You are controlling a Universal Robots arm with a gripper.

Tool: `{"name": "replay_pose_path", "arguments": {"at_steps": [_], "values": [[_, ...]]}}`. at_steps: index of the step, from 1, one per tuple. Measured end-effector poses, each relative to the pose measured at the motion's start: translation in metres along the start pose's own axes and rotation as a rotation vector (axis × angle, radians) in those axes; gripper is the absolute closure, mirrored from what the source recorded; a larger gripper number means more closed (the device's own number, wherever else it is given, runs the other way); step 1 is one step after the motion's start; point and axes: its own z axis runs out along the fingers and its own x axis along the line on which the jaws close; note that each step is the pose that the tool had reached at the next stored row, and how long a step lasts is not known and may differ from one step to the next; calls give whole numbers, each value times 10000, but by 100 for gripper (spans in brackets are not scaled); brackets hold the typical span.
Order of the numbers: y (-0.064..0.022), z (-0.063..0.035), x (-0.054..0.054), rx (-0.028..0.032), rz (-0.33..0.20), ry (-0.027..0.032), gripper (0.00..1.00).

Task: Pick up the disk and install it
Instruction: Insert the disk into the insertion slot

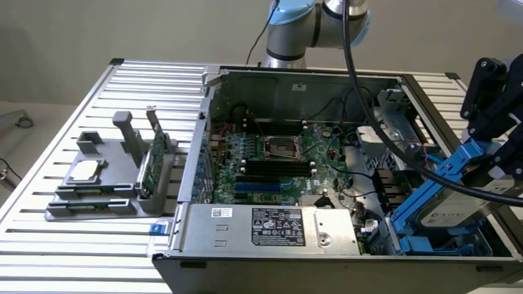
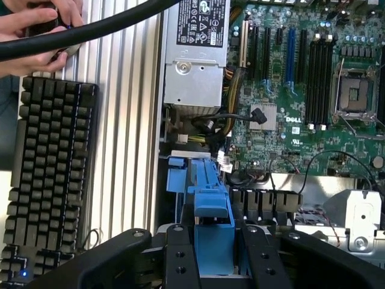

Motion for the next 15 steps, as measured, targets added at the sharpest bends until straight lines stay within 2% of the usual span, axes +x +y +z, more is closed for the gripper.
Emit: {"name": "replay_pose_path", "arguments": {"at_steps": [9, 15], "values": [[-31, 6, 1, 9, -153, -130, 67], [-33, 4, 1, 8, -302, -154, 67]]}}
